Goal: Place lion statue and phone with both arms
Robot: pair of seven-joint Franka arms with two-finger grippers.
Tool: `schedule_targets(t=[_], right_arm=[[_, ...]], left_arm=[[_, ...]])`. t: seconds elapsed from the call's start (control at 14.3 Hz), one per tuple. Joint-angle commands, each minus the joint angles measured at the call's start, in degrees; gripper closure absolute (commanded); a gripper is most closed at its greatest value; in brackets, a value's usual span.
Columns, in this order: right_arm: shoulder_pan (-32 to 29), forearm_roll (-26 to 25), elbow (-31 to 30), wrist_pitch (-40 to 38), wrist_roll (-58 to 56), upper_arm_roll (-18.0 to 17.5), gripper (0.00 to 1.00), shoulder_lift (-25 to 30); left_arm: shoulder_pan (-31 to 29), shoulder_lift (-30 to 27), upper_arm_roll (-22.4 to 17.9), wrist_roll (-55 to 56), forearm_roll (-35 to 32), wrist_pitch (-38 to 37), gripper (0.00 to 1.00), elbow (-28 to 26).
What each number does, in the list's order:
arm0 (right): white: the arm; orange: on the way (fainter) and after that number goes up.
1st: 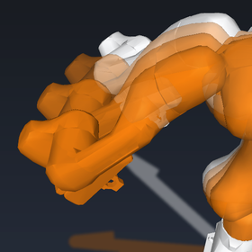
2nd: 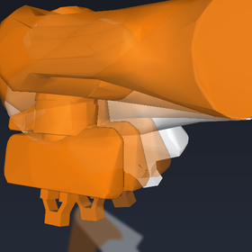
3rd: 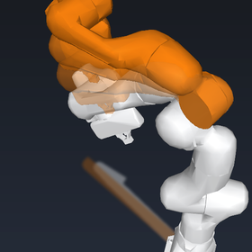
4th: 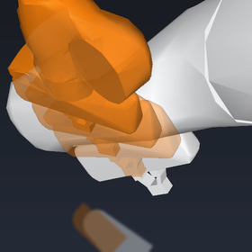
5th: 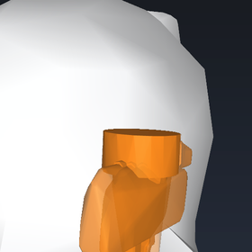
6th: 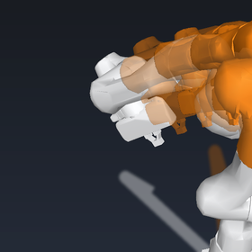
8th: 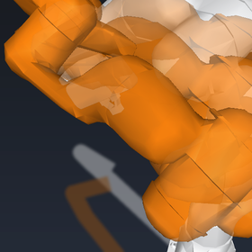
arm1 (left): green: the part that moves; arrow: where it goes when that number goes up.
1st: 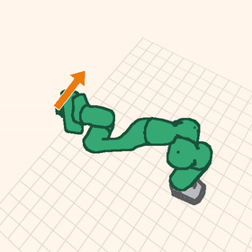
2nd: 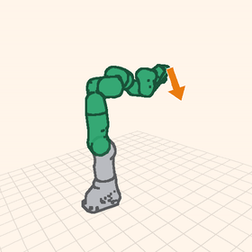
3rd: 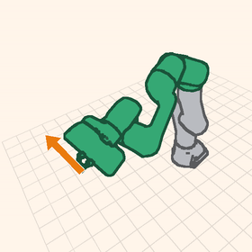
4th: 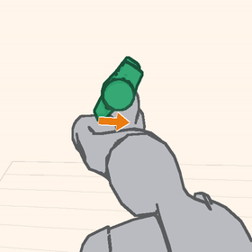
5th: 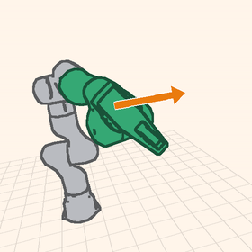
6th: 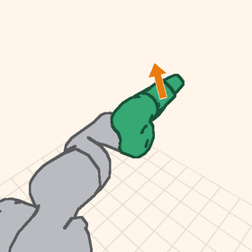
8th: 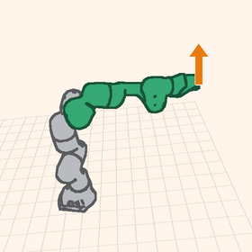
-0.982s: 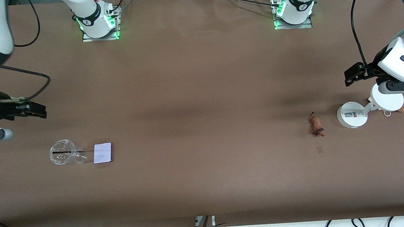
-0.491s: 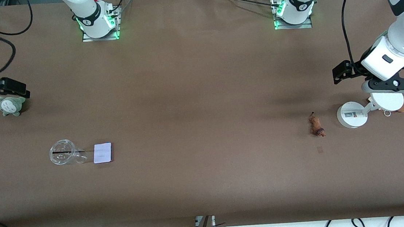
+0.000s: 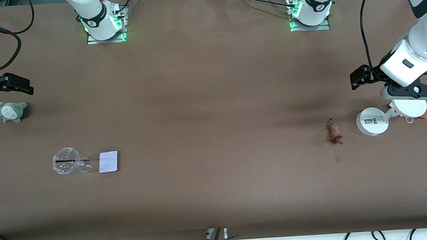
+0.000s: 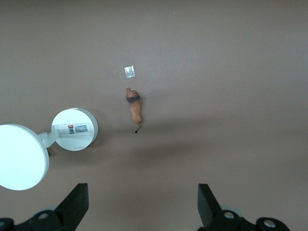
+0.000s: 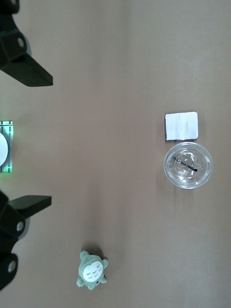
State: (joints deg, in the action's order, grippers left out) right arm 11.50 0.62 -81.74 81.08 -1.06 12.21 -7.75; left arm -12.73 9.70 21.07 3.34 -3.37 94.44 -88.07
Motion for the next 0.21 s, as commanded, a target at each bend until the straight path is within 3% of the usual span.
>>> schedule_targets(t=[0.0, 0.14], right_arm=[[-0.7, -0.4, 0.8, -0.7, -0.4, -0.7, 0.00, -0.1], [-0.4, -0.4, 0.8, -0.5, -0.4, -0.8, 0.00, -0.1]], left_arm=[[-0.1, 2.1, -0.3, 0.4, -0.4, -1.2, 0.00, 4.3], [-0.1, 2.4, -0.3, 0.4, -0.8, -1.2, 0.00, 4.8]])
